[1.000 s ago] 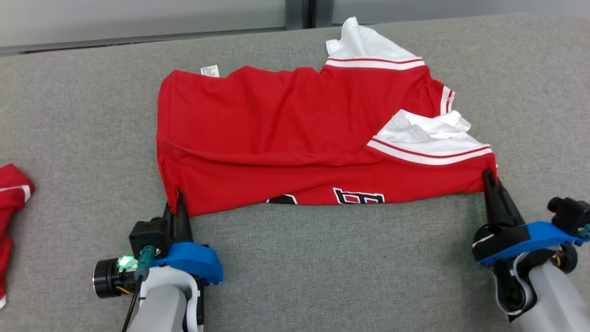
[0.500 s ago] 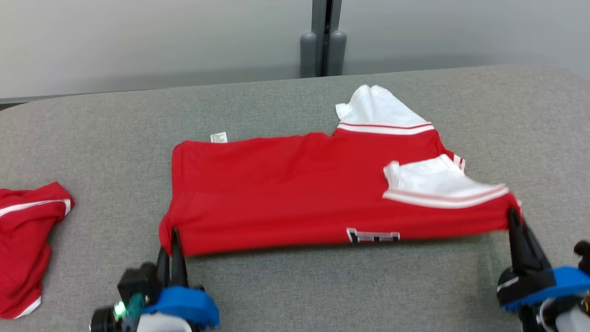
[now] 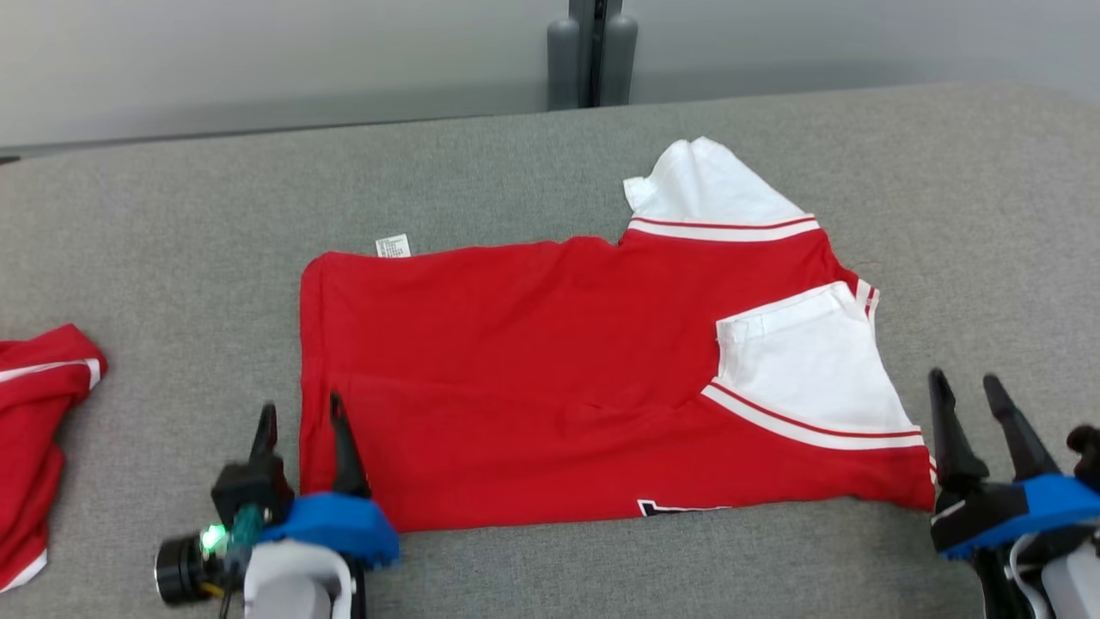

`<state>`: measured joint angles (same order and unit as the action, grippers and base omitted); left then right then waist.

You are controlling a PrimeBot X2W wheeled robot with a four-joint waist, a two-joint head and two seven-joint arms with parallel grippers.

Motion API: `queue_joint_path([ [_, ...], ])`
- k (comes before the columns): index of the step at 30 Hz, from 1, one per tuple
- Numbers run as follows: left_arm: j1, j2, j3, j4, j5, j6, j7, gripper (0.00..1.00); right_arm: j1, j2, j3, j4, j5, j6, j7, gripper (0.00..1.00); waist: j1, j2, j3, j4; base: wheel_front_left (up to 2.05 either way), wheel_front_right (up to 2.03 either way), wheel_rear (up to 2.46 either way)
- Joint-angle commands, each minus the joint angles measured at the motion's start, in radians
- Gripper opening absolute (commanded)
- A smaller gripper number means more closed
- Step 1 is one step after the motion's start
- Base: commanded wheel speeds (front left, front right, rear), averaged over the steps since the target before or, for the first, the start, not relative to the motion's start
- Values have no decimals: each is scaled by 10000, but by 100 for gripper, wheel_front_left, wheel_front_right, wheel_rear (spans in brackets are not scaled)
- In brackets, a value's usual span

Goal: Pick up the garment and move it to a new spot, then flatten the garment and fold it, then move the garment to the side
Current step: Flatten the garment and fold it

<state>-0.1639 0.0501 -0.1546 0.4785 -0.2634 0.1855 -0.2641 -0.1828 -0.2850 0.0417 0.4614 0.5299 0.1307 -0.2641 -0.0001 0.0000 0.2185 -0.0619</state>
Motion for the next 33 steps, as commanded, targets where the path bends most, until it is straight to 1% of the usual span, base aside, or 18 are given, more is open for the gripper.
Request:
queue_joint_path([
  [1, -593, 74, 55, 180, 191, -156, -3, 100, -358, -112, 41, -75, -132, 1, -2, 100, 1, 0, 289, 103, 0, 0, 0],
  [3, -1387, 152, 62, 523, 347, -323, -3, 100, -756, -224, 183, -158, -236, 1, -2, 100, 1, 0, 604, 103, 0, 0, 0],
  [6, -2568, 273, 62, 1188, 576, -331, -3, 100, -1337, -358, 420, -248, -210, 1, -2, 100, 1, 0, 1115, 55, 0, 0, 0],
  [11, -4290, 435, 149, 2533, 618, -371, 5, 100, -2156, -528, 832, -420, -5, 1, -2, 100, 1, 0, 1829, -145, 0, 0, 0],
  [16, -5178, 544, 249, 3643, 564, -174, 9, 100, -2631, -720, 1124, -582, 178, 1, -2, 100, 1, 0, 2242, -304, 0, 0, 0],
  [22, -5566, 550, 271, 4439, 438, -206, 8, 100, -3022, -1060, 1330, -645, 299, 1, -2, 100, 1, 0, 2389, -337, 0, 0, 0],
  [23, -5612, 544, 234, 4588, 467, -230, 8, 98, -3115, -1133, 1401, -605, 325, 1, -2, 100, 1, 0, 2400, -325, 0, 0, 0],
  [24, -5658, 534, 231, 4731, 421, -261, 17, 76, -3236, -1240, 1477, -571, 352, 1, -2, 100, 1, 0, 2414, -307, 0, 0, 0],
  [25, -5710, 530, 199, 4871, 413, -308, 26, 45, -3364, -1355, 1581, -513, 373, 1, -2, 100, 1, 0, 2426, -284, 0, 0, 0],
  [26, -5762, 522, 169, 5002, 408, -338, 25, 18, -3486, -1463, 1723, -400, 415, 1, -2, 100, 1, 0, 2432, -251, 0, 0, 0],
  [27, -5803, 501, 136, 5122, 388, -371, 25, 0, -3627, -1573, 1854, -273, 455, 1, -2, 100, 1, 0, 2437, -211, 0, 0, 0],
  [30, -5920, 426, 24, 5384, 372, -485, 25, 0, -4192, -1939, 2443, 283, 657, 1, 1, 100, 1, 0, 2454, -55, 0, 0, 0],
  [33, -6072, 373, -75, 5067, 482, -478, 17, 0, -4952, -2294, 3123, 789, 971, 1, 261, 100, 1, 0, 2518, 150, 0, 0, 0],
])
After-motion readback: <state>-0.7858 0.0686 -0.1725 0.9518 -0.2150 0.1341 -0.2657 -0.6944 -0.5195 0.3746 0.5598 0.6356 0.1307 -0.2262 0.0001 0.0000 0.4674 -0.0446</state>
